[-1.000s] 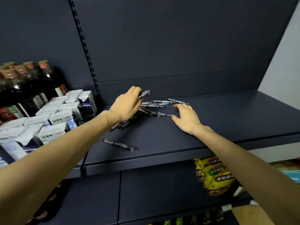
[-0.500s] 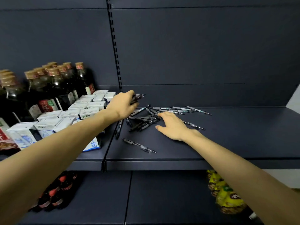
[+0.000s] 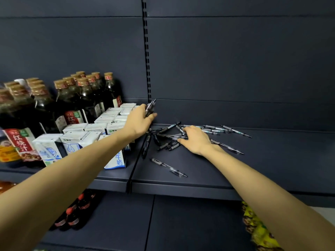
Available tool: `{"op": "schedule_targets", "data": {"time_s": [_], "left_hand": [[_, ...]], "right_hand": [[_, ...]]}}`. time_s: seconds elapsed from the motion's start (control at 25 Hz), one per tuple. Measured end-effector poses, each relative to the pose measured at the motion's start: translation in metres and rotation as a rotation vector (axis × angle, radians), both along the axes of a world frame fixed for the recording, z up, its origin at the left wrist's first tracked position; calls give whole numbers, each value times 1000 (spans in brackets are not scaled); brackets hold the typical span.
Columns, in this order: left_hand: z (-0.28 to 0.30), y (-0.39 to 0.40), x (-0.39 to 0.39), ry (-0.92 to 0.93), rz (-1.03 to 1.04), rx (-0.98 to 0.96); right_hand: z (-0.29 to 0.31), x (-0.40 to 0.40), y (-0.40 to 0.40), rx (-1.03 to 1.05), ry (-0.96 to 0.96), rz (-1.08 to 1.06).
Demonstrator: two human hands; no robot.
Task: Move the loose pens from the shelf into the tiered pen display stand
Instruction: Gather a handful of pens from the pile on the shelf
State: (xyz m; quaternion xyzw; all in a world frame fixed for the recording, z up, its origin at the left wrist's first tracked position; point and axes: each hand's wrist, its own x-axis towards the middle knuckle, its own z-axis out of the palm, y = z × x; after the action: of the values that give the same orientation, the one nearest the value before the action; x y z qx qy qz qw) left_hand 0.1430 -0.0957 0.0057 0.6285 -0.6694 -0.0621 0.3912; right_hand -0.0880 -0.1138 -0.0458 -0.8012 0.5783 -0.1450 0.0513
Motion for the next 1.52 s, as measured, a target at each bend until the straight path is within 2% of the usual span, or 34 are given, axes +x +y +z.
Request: {"op": "schedule_targets", "data": {"time_s": [0.28,0.56,0.8,0.92,1.0,1.16,1.52], "left_hand": [[-15,-2,4,-91,-21,23],[-14,-4,-6,-114,-29,18],[-16,-6,-4,-165,-36,27],[-14,-4,-5,-165,-37,30],[-13,-3,-7,-156,-37,37],[-14,2,-16,-146,-77,48],[-13,13,-27,-244,-134,27]], "right_hand": [[-6,0,-5,-75,159,5],[-4,-1,-5,-54,71,-8],[-10,6,-2,-203,266,18],[-5,-6,0,-257,183,35],[-2,-22,4,-198,119,44],[-5,-41,20,-111,105,-12],[-10,-41,35,-107,122,-112]]}}
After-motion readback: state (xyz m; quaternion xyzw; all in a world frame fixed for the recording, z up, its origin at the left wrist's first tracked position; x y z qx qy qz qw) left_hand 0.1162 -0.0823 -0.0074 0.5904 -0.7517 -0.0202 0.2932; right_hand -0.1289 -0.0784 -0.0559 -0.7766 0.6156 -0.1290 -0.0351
